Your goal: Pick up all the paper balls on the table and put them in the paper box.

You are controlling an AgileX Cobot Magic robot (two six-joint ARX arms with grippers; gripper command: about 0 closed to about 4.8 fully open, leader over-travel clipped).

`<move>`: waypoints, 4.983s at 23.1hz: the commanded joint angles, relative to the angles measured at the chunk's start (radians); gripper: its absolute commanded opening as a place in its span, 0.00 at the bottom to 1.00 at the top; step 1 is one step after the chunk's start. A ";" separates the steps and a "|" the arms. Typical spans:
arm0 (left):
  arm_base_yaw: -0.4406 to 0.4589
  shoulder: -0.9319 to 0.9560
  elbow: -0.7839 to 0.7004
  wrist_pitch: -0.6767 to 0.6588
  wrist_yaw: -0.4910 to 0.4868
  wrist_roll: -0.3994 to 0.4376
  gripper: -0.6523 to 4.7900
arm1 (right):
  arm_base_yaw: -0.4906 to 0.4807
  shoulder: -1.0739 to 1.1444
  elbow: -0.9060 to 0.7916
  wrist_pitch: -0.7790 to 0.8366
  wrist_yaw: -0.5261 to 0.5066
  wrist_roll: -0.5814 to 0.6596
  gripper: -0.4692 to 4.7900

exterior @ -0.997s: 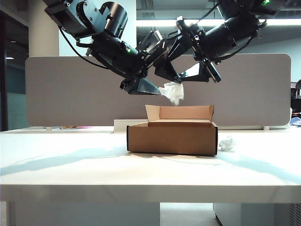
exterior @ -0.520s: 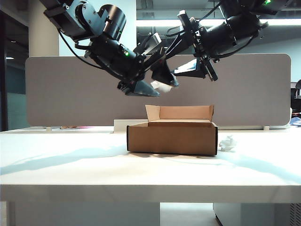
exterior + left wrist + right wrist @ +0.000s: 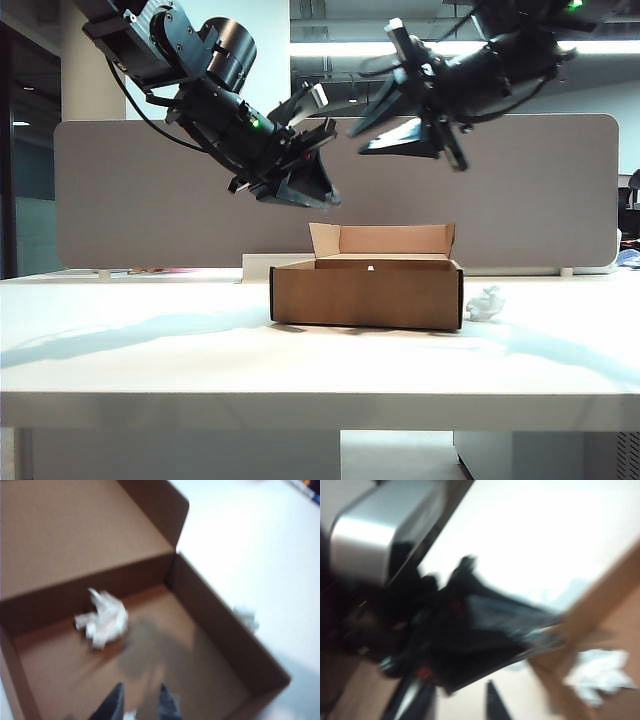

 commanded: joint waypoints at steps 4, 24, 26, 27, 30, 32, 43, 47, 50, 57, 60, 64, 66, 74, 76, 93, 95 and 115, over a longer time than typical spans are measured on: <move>0.049 -0.035 0.004 -0.162 -0.004 0.053 0.24 | -0.142 -0.008 0.003 -0.086 0.178 -0.107 0.07; 0.050 -0.047 0.004 -0.387 -0.004 0.053 0.23 | -0.137 0.181 0.002 -0.299 0.536 -0.567 0.47; 0.050 -0.047 0.004 -0.394 -0.004 0.053 0.23 | -0.137 0.186 0.002 -0.300 0.539 -0.567 0.18; 0.050 -0.047 0.004 -0.394 -0.004 0.053 0.23 | -0.137 0.186 0.002 -0.296 0.539 -0.567 0.12; 0.050 -0.047 0.004 -0.394 -0.003 0.053 0.23 | -0.137 0.184 0.003 -0.292 0.539 -0.567 0.08; 0.050 -0.047 0.004 -0.399 -0.003 0.053 0.23 | -0.137 0.163 0.003 -0.298 0.542 -0.567 0.08; 0.053 -0.047 0.004 -0.414 -0.004 0.053 0.23 | -0.077 -0.010 0.003 -0.165 0.359 -0.537 0.08; 0.053 -0.047 0.004 -0.415 -0.004 0.053 0.23 | -0.020 0.032 0.003 -0.154 0.409 -0.537 0.35; 0.053 -0.049 0.004 -0.426 -0.003 0.053 0.23 | 0.014 0.077 0.003 -0.151 0.492 -0.536 0.95; 0.059 -0.087 0.003 -0.476 -0.005 0.054 0.23 | 0.019 0.019 0.003 -0.206 0.536 -0.533 1.00; 0.070 -0.119 0.003 -0.510 -0.008 0.054 0.22 | 0.019 -0.031 0.003 -0.286 0.578 -0.533 0.74; 0.092 -0.201 0.001 -0.572 -0.074 0.054 0.22 | 0.012 -0.091 0.002 -0.462 0.586 -0.532 0.08; 0.101 -0.248 0.001 -0.613 -0.124 0.076 0.22 | 0.012 -0.123 -0.034 -0.481 0.548 -0.505 0.08; 0.105 -0.474 -0.010 -0.686 -0.205 0.098 0.21 | 0.010 -0.565 -0.569 -0.217 0.538 -0.378 0.08; 0.105 -0.513 -0.034 -0.692 -0.205 0.099 0.21 | 0.010 -0.685 -0.678 -0.198 0.562 -0.375 0.08; 0.105 -0.638 -0.198 -0.688 -0.152 0.094 0.21 | 0.008 -1.392 -1.188 -0.054 0.752 -0.220 0.08; 0.105 -0.638 -0.198 -0.692 -0.149 0.094 0.21 | 0.008 -1.441 -1.224 -0.049 0.756 -0.220 0.08; 0.105 -0.639 -0.198 -0.688 -0.149 0.098 0.21 | 0.008 -1.611 -1.416 0.019 0.800 -0.226 0.09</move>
